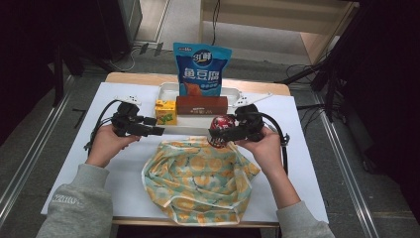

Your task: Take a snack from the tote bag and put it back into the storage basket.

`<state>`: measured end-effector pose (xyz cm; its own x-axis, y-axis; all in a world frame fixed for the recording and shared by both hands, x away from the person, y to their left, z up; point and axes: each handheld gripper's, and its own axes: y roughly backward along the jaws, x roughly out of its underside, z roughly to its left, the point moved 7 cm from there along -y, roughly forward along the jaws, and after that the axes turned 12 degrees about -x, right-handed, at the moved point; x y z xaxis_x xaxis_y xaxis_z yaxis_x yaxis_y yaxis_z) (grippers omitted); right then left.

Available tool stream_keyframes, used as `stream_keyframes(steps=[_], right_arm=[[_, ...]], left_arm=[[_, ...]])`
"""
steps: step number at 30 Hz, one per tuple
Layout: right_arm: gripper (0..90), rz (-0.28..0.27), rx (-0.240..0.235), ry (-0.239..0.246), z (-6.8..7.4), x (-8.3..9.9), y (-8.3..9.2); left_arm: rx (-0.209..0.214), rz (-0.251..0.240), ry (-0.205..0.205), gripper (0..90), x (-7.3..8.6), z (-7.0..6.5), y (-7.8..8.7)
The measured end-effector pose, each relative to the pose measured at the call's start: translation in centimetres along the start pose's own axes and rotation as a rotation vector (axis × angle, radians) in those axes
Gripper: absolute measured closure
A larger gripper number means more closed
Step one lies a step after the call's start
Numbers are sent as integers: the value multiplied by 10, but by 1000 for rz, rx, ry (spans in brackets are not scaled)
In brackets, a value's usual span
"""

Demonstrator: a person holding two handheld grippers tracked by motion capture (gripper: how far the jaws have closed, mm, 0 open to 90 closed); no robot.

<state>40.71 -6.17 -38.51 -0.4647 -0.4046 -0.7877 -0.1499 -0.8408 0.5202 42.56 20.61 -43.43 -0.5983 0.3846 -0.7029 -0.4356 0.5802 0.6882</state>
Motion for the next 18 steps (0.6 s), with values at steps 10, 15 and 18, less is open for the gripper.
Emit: stream_keyframes(steps=[10,15,18], right_arm=[[254,-8,4,-3,-9,-8,1],[254,-4,8,-9,-13,-11,1],[254,-5,10,-11,-17,-13,1]], left_arm=[[2,-1,1,358,2,-1,1],[0,-3,6,358,3,0,3],[-3,-6,4,358,3,0,4]])
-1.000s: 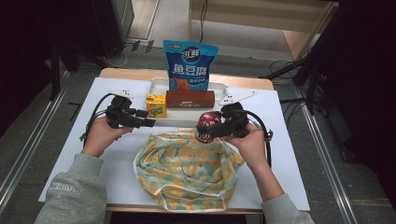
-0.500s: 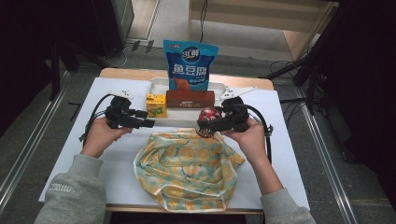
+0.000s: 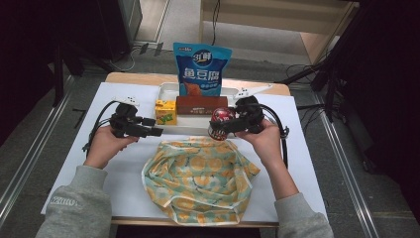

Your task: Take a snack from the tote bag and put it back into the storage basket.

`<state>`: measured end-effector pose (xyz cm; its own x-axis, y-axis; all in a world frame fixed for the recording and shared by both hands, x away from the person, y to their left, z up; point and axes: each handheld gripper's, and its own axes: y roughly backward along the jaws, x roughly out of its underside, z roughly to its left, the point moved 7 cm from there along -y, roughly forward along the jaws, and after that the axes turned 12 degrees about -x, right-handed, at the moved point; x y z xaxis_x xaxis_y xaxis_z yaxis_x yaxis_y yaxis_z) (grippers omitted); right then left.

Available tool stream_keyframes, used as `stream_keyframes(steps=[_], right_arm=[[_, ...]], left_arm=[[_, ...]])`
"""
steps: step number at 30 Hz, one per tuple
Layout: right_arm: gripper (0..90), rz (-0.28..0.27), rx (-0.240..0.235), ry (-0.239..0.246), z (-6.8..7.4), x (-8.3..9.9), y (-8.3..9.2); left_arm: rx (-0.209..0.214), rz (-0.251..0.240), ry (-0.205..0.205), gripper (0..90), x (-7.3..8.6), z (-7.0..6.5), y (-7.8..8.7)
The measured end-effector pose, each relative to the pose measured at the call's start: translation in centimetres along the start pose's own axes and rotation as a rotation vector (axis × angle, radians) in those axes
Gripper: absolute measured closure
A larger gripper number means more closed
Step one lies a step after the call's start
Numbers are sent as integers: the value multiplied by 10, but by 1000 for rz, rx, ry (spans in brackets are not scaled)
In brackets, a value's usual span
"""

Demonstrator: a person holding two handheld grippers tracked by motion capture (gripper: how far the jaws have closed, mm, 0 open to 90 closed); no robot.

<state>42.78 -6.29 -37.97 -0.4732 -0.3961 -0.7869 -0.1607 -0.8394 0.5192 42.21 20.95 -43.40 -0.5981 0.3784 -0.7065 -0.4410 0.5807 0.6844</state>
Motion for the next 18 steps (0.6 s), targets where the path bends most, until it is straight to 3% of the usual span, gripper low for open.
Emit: stream_keyframes(steps=[18], right_arm=[[255,-5,20,-4,-19,-12,-1]], left_arm=[[5,0,0,358,3,-1,3]])
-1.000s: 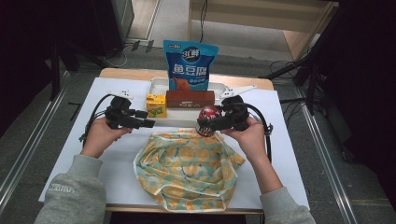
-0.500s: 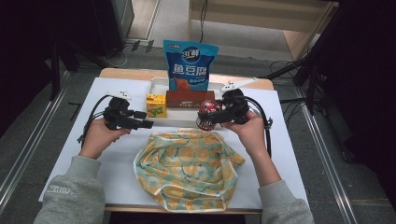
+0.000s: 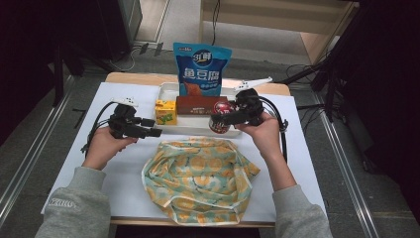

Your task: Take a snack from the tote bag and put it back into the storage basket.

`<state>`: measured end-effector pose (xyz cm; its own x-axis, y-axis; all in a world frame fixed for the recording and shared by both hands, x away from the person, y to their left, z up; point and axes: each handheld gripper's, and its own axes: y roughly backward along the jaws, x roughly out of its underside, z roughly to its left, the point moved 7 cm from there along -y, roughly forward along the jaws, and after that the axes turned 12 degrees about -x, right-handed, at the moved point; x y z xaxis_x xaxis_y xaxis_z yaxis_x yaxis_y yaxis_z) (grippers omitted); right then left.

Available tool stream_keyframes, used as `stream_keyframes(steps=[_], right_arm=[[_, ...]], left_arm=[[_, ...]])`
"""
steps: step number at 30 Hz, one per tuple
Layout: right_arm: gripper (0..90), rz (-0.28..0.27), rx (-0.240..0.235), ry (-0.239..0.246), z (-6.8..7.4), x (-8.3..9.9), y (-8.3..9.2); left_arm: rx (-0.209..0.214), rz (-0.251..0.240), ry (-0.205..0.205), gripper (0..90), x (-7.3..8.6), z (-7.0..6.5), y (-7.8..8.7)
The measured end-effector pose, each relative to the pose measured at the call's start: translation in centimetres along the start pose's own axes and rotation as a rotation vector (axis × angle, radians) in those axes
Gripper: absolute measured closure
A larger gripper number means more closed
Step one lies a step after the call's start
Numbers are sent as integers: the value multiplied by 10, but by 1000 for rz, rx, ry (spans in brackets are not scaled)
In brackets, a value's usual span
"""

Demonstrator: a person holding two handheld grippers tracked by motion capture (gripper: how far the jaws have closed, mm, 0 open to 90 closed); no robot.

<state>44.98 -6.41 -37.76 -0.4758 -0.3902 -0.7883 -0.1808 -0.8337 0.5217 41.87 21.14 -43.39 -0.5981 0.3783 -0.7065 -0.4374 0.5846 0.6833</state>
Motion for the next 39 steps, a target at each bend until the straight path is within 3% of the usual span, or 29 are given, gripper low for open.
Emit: stream_keyframes(steps=[9,39], right_arm=[[255,-7,11,8,-11,-4,-2],[255,-19,58,-42,-51,-3,-9]], left_arm=[[28,-8,11,357,0,-4,2],[17,-3,7,356,3,-2,5]])
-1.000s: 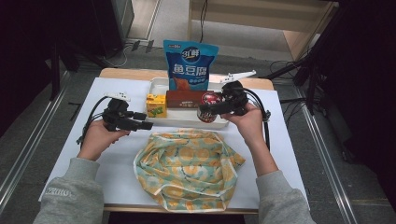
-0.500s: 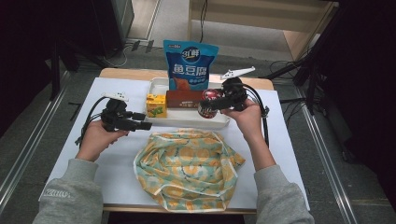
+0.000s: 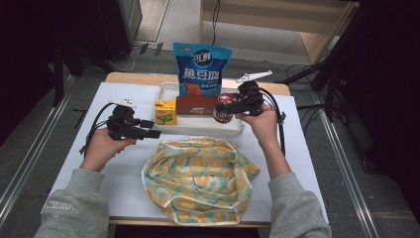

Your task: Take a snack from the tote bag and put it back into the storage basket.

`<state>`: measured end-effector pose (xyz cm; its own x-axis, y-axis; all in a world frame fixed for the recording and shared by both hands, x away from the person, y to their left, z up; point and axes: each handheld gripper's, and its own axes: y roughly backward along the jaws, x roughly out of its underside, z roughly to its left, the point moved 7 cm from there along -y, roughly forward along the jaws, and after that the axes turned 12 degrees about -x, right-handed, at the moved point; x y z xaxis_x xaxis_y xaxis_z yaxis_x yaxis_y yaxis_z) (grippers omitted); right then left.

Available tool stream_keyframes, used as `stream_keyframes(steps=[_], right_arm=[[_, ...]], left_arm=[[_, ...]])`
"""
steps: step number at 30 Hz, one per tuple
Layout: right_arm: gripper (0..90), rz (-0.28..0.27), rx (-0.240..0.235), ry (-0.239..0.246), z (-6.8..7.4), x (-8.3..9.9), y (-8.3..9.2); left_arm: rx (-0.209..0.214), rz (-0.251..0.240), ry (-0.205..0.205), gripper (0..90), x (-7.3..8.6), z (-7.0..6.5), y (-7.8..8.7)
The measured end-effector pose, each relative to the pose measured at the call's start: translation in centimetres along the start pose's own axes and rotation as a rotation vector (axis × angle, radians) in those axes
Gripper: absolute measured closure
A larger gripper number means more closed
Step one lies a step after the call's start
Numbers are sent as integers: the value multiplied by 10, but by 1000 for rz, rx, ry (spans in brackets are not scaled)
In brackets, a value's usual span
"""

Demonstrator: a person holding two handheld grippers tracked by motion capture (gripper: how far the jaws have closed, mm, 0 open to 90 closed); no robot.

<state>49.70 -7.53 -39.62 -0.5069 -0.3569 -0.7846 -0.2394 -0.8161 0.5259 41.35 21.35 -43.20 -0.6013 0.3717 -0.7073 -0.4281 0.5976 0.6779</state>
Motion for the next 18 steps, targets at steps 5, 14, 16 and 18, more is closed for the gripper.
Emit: stream_keyframes(steps=[5,14,16,18], right_arm=[[255,10,22,-1,-7,4,-3],[255,18,37,-27,-20,10,-9],[255,20,39,-20,-21,12,-11],[255,17,45,-18,-23,13,-12]], left_arm=[[1,0,2,356,0,0,-1],[4,-1,2,357,0,-1,0],[2,-2,1,356,0,-1,0],[3,-2,1,356,0,-1,0]])
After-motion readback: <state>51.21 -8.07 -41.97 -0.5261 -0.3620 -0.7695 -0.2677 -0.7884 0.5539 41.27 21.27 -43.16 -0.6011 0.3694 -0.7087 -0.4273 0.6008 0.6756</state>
